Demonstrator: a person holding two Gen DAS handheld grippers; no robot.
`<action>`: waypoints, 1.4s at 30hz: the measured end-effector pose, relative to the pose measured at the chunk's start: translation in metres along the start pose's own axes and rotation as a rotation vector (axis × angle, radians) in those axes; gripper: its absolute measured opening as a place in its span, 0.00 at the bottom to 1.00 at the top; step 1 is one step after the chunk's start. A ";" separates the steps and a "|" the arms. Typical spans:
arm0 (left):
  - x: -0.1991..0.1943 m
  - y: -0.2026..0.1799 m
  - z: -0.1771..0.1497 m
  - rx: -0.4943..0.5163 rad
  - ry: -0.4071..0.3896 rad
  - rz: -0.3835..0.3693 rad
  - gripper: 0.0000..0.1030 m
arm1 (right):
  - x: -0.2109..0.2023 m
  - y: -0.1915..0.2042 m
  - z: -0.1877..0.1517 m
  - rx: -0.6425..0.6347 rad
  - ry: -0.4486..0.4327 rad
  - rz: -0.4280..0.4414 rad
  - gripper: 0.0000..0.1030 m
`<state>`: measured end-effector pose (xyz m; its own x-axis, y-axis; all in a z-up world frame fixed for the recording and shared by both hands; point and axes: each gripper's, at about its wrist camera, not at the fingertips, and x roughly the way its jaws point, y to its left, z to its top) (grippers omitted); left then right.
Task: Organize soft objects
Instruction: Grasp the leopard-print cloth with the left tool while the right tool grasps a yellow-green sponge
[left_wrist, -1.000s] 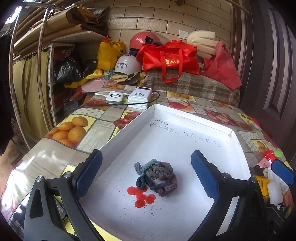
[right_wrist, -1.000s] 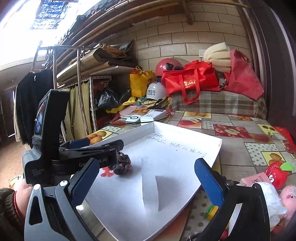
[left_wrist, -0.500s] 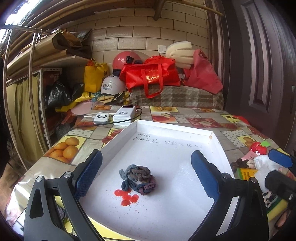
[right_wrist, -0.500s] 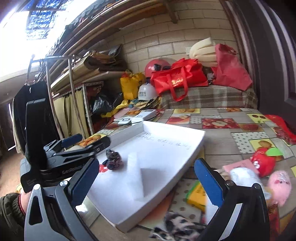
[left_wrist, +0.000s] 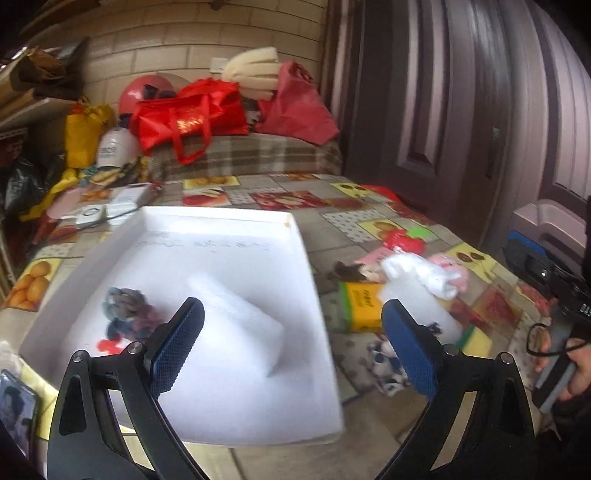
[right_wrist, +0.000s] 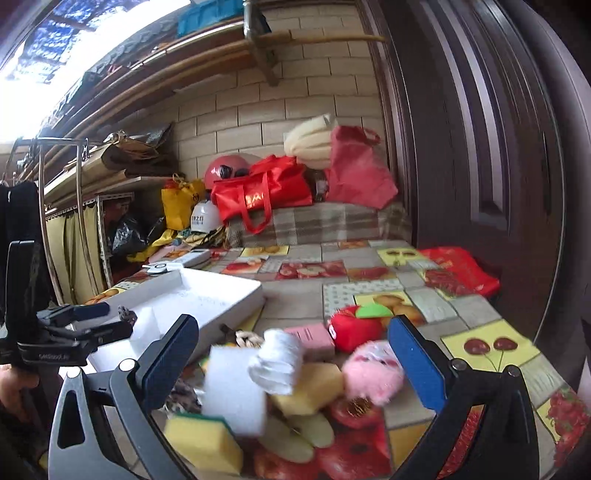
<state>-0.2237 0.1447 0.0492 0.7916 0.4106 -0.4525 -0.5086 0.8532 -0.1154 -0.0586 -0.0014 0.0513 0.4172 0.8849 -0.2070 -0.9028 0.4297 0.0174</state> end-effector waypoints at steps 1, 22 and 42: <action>0.002 -0.008 0.001 0.024 0.010 -0.015 0.95 | 0.000 -0.004 -0.001 0.003 0.026 0.033 1.00; 0.005 -0.037 -0.002 0.148 0.064 -0.111 0.94 | 0.016 0.014 -0.039 -0.058 0.379 0.174 0.39; 0.052 -0.092 -0.029 0.452 0.322 -0.046 0.39 | 0.023 -0.052 -0.037 0.194 0.363 0.162 0.39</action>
<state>-0.1452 0.0785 0.0106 0.6303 0.3113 -0.7112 -0.2238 0.9501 0.2175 -0.0062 -0.0098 0.0095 0.1765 0.8381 -0.5162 -0.9027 0.3469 0.2545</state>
